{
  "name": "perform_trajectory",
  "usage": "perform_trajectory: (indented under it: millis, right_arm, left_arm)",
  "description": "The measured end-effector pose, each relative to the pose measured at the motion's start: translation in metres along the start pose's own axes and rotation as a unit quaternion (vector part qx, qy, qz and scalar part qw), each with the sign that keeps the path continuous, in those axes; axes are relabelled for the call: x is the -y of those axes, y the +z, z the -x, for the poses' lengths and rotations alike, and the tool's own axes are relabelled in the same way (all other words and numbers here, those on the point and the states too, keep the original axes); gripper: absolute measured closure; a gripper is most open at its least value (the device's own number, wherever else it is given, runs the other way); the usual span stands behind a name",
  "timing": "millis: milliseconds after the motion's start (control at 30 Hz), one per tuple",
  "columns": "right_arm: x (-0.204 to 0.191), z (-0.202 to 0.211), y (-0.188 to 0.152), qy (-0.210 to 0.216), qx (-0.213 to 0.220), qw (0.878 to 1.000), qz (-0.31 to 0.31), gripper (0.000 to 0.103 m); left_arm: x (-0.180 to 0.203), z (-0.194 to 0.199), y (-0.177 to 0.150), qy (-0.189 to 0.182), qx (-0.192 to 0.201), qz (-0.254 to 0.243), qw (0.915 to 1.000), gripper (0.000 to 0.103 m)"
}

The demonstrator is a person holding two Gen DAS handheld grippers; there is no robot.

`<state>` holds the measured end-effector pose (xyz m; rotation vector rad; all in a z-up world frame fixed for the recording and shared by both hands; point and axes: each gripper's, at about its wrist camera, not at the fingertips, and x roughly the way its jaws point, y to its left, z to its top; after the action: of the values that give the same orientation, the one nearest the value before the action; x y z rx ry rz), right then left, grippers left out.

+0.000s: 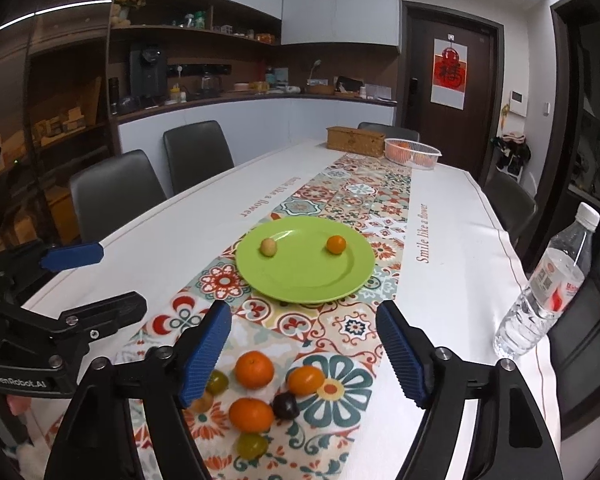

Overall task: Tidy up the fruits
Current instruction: 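Withdraw both open tools from the plate back toward the fruits, then move left tool to a tan round fruit while right tool approaches a green-yellow fruit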

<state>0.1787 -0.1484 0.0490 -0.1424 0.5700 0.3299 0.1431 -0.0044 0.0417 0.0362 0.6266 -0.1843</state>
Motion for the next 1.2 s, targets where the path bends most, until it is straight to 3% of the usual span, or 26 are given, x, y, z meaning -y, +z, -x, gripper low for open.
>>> perform_trajectory:
  millis: [233,533,933,1200]
  right_arm:
    - [-0.009,0.017,-0.018,-0.011,0.005,1.000,0.011,0.027]
    - [-0.015,0.028,-0.041,-0.012,-0.005,1.000,0.001,0.027]
    - [-0.031,0.019,-0.073,-0.009,-0.051,0.998,0.025,0.027]
    - [-0.031,0.004,-0.088,0.003,-0.088,0.995,0.034,0.028]
  left_arm:
    - [0.009,0.014,-0.017,0.015,0.018,-0.034,0.9991,0.013]
    - [0.014,0.022,-0.041,0.009,0.026,-0.056,0.9980,0.013]
    - [0.019,0.011,-0.067,-0.004,0.012,-0.119,0.9928,0.014]
    - [0.023,-0.009,-0.080,-0.022,-0.017,-0.148,0.9886,0.028]
